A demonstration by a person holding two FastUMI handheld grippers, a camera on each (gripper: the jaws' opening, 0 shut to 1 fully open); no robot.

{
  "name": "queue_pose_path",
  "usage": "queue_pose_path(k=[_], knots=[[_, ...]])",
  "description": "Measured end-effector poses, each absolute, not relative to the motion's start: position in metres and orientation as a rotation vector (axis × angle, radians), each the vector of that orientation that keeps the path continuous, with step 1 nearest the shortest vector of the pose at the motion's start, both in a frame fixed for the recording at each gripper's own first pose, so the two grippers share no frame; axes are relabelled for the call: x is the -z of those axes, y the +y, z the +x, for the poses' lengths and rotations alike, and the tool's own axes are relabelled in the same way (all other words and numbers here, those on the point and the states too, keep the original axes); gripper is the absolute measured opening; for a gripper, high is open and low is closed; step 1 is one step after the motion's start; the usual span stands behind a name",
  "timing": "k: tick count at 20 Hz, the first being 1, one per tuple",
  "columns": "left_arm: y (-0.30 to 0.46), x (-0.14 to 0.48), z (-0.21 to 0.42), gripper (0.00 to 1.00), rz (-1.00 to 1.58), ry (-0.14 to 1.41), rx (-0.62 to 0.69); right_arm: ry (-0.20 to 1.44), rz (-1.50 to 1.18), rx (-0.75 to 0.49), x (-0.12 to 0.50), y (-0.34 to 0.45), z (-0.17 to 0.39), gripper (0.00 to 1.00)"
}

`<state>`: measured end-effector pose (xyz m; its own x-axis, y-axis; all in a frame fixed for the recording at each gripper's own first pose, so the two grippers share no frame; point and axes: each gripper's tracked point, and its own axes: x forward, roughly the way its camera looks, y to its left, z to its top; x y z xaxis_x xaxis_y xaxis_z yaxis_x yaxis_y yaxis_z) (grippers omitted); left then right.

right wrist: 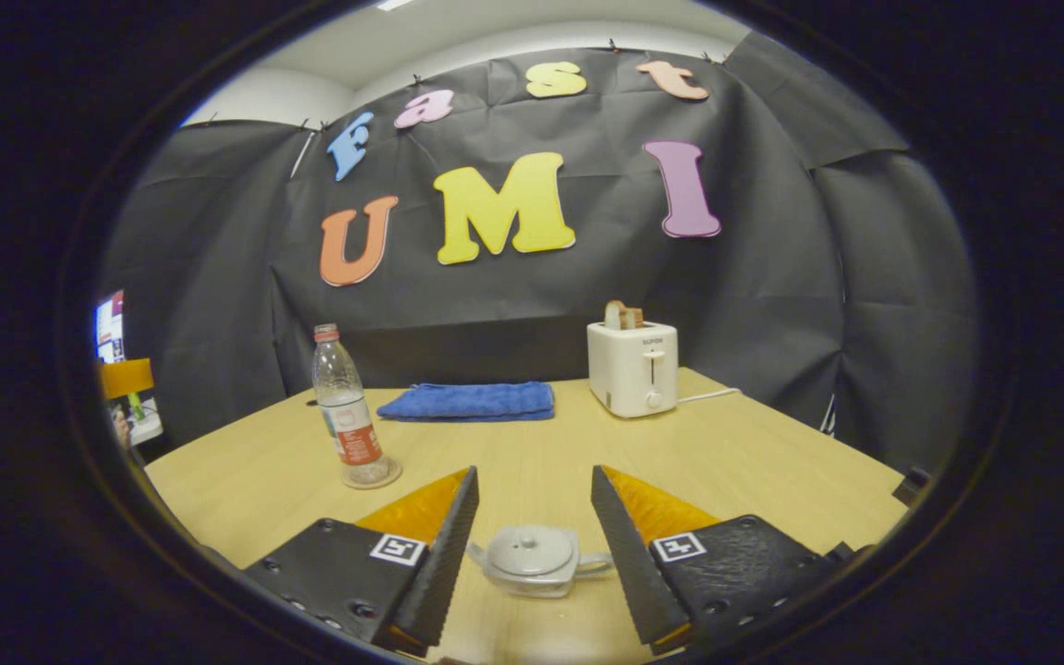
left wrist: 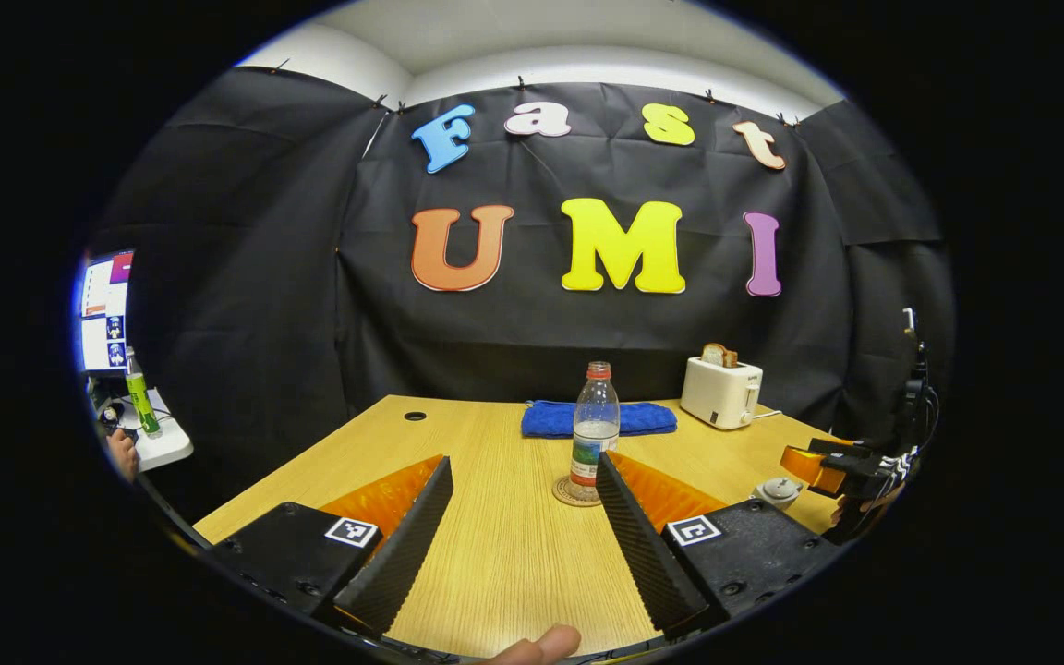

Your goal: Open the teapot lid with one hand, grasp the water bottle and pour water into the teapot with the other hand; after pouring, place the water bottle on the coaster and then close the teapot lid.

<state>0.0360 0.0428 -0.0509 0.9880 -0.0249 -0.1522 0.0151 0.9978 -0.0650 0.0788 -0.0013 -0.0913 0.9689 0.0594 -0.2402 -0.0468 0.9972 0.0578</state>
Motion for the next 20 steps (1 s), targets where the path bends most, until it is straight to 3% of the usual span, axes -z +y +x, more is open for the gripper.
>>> queue_pose_path(k=[1,4,12,20], knots=[[0.045,0.050,0.034,0.98,-0.064,0.153,0.018,0.244,0.049,-0.056,0.089,-0.001,0.076,0.81],[0.051,0.047,0.031,0.98,-0.068,0.150,0.002,0.221,0.018,-0.050,0.070,-0.005,0.061,0.91],[0.057,0.034,0.022,0.98,-0.109,0.132,-0.008,0.118,-0.102,0.022,0.006,-0.034,0.012,0.93],[0.040,0.023,0.013,0.98,-0.085,0.117,0.010,0.115,-0.074,0.009,0.002,-0.056,-0.034,0.95]])
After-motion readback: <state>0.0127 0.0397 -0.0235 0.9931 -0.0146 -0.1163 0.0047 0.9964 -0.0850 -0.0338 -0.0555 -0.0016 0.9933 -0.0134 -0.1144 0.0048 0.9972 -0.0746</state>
